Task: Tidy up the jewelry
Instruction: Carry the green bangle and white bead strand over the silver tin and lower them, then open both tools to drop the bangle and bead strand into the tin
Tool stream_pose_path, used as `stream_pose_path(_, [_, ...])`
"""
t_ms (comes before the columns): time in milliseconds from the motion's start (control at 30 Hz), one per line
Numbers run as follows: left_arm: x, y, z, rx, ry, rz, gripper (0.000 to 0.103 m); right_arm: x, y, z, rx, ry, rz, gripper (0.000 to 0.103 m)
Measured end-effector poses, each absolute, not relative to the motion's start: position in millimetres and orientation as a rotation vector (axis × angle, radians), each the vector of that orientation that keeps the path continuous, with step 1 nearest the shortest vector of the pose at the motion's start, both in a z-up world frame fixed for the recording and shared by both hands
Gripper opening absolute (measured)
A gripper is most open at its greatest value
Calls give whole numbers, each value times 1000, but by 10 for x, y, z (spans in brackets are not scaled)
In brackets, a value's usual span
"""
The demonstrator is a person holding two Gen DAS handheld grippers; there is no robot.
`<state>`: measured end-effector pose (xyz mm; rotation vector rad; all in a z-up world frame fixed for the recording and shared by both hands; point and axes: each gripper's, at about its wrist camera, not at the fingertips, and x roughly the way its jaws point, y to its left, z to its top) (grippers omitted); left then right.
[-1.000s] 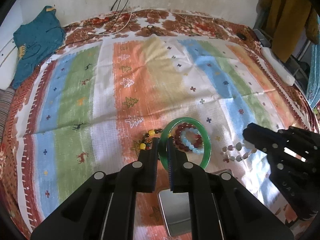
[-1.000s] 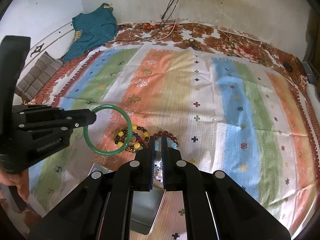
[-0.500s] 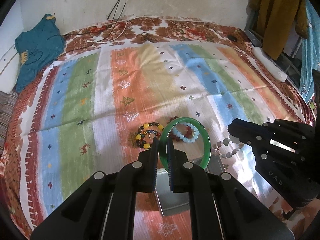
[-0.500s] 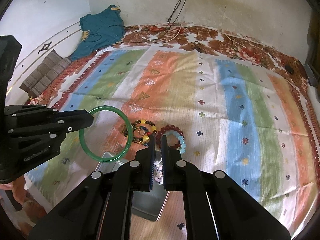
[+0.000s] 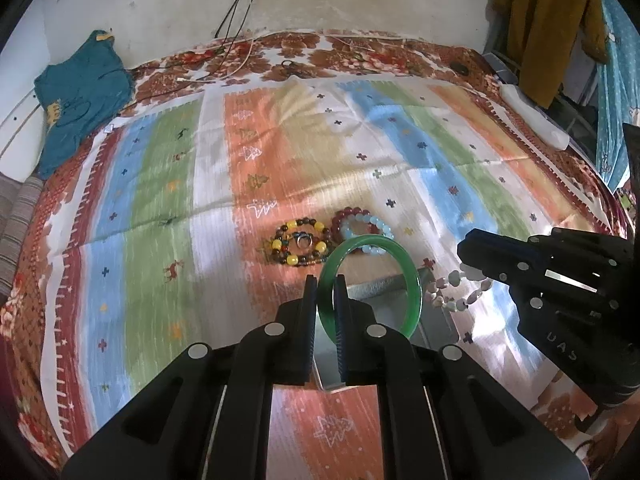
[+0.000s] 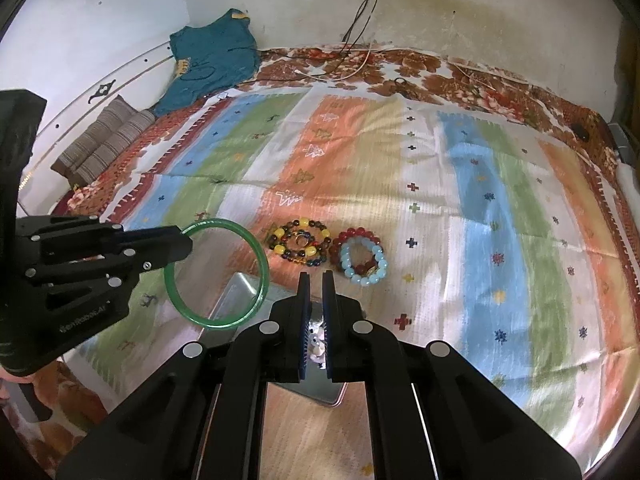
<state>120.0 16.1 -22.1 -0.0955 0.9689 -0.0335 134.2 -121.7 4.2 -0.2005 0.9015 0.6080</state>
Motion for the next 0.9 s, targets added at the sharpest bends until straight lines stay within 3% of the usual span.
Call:
stream_pose_path(167, [1179,128,-283,-108,996,-51,9,1331,-1237,-50,-195,930,608,7])
stream_pose_path(233, [1205,116,-356,-115,1033,-51,15,1358,-1248,-90,-208,939,577,11])
stream_pose_path(267, [1207,124,-371,-108,1034,-32,22,1378,-1268,-102,-205,942,562,25])
stream_pose_path(300, [1211,137,-373,-100,1030,-17,22,1401,-1294,-109,-198,941,548,43])
stream_pose_path(333, [1212,153,-373,-102,1028,-11,22,1412,-1308,-113,-199,939,541,45])
stream_pose_path(700, [1235,364,-348,-146,1011,56,39,1545,-1364,-246,-207,993,493,45])
stream_pose_path(900, [1345,422,-451,-143,1044,88,42,1613,-1352,-267,-198,1004,493,47])
